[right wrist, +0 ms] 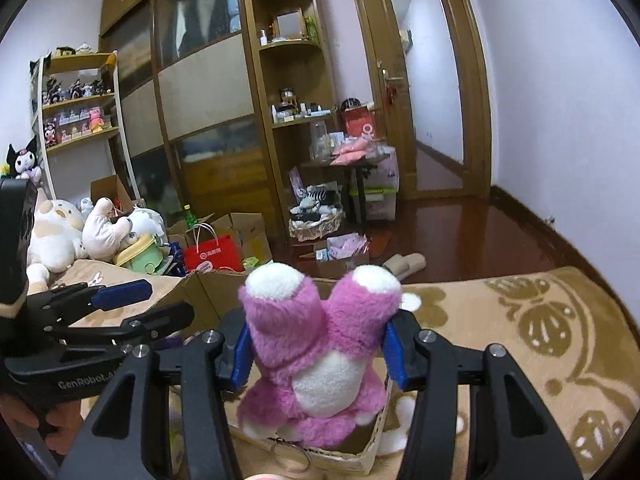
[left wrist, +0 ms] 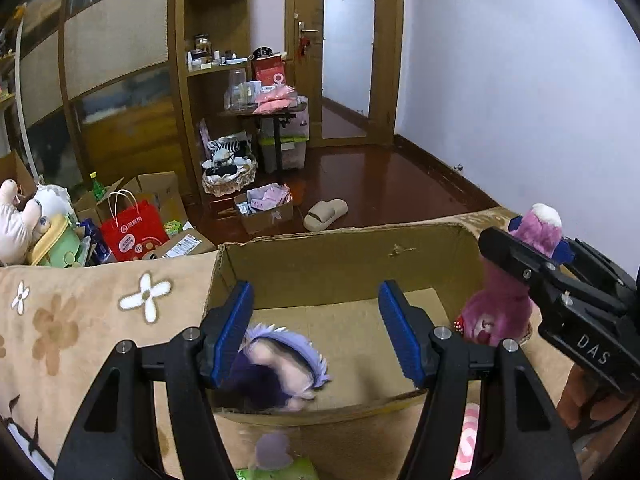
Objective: Organize soft objects
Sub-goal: 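Lift the doll with the left tool while the right tool lifts the bunny over the box, then open both tools to drop the doll and bunny into the box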
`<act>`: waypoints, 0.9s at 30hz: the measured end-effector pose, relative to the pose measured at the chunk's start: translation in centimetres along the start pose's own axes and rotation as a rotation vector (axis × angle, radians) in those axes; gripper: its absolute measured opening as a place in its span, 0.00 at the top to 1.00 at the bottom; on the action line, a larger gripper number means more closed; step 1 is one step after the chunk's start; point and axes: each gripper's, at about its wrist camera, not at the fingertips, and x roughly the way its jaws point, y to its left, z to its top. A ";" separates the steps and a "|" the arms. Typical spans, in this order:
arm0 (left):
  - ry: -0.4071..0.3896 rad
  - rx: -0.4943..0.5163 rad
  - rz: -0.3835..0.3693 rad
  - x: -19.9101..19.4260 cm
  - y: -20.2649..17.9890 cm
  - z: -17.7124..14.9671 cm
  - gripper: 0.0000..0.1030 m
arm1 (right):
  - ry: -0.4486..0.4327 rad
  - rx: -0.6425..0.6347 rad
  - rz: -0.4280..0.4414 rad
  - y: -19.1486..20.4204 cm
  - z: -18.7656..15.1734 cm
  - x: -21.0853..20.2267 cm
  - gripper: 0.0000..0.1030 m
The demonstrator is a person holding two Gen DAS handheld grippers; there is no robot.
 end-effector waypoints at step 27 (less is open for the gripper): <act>0.095 -0.015 0.068 -3.8 0.5 -1.5 0.04 | 0.001 0.017 -0.020 -0.7 -0.7 -5.7 0.00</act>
